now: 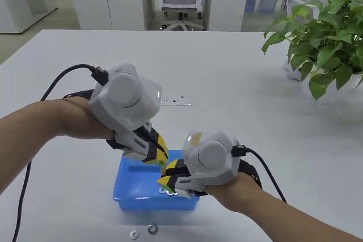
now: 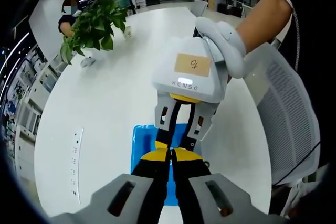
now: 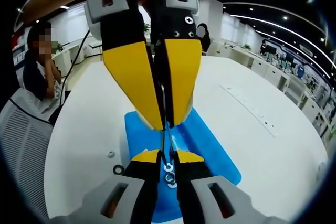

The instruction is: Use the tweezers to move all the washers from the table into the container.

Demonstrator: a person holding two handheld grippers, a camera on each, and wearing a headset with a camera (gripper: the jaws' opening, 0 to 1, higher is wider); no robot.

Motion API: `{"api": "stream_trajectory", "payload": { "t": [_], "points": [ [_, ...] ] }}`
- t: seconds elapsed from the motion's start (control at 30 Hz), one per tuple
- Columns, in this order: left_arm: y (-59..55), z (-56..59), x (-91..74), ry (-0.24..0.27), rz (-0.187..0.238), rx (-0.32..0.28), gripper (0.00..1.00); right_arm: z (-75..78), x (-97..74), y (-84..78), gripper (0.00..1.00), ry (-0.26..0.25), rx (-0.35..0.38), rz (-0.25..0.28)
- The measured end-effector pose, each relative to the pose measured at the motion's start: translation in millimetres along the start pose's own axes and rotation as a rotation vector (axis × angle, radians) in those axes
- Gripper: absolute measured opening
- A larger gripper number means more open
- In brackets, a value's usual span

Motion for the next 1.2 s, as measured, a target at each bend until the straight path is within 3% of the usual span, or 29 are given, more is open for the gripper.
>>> {"api": "stream_trajectory", "payload": {
  "t": [0.57,0.73,1.2],
  "points": [
    [10.0,14.8,-13.8,0.010,-0.001,0.019,0.05,-17.1,-9.7,16.9,0.12,-0.002,-0.023,0.022],
    [15.3,25.1,-19.6,0.021,0.006,0.021,0.05,-25.1,-13.1,23.3,0.12,0.005,-0.043,0.029],
    [11.0,48.6,-23.9,0.023,-0.002,0.016,0.05,-49.7,-14.1,24.6,0.12,0.029,-0.070,0.025]
  ]
}}
Point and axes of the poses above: the centre of the closed fingertips' face, and the gripper's own axes: x roughly forward along the fingers, z roughly to its right, y roughly out of its top, the point moved 2 cm from there along -x, roughly backward along the fingers, and after that the axes turned 11 degrees about z, right-handed, at the moved point
